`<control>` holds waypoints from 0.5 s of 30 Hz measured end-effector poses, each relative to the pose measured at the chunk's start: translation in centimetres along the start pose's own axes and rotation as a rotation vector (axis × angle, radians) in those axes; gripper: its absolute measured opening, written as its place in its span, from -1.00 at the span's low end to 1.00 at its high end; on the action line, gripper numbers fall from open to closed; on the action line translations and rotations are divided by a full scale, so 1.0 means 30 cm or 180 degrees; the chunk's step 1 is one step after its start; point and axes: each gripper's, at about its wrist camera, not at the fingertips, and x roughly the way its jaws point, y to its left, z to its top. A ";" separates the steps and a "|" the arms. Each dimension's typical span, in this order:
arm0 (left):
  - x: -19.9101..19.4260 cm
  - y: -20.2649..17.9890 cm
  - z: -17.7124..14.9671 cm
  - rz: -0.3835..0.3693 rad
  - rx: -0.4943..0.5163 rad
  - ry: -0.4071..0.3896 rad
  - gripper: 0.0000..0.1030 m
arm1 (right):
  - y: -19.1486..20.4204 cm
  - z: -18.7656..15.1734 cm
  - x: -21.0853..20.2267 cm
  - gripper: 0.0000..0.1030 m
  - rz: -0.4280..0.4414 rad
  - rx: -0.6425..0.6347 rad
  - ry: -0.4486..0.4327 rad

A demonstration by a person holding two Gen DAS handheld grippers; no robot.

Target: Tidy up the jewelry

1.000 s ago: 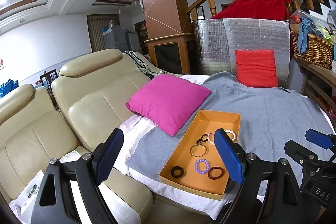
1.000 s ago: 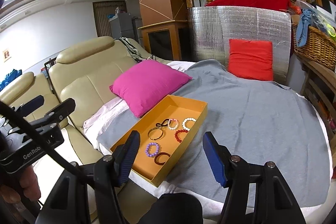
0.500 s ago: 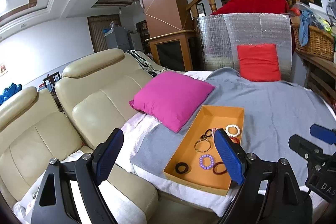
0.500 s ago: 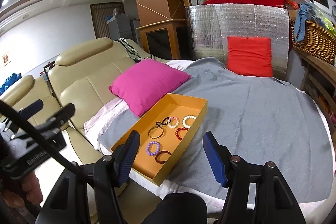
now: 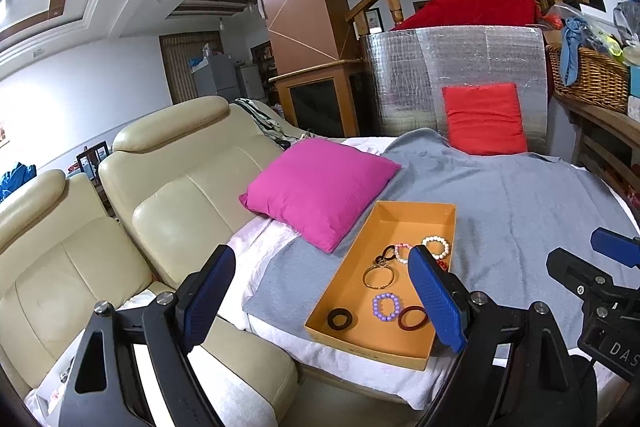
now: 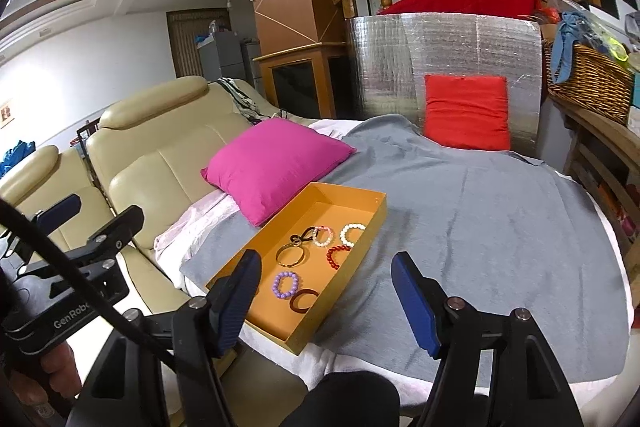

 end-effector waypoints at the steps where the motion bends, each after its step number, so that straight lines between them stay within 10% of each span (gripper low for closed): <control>1: -0.003 0.000 0.001 -0.0001 -0.0014 -0.0007 0.71 | -0.003 0.000 -0.004 0.38 -0.0011 0.0004 -0.0001; 15: 0.001 -0.042 -0.020 -0.0041 -0.0024 0.0013 0.71 | -0.044 -0.026 -0.052 0.39 -0.0120 0.0060 -0.0040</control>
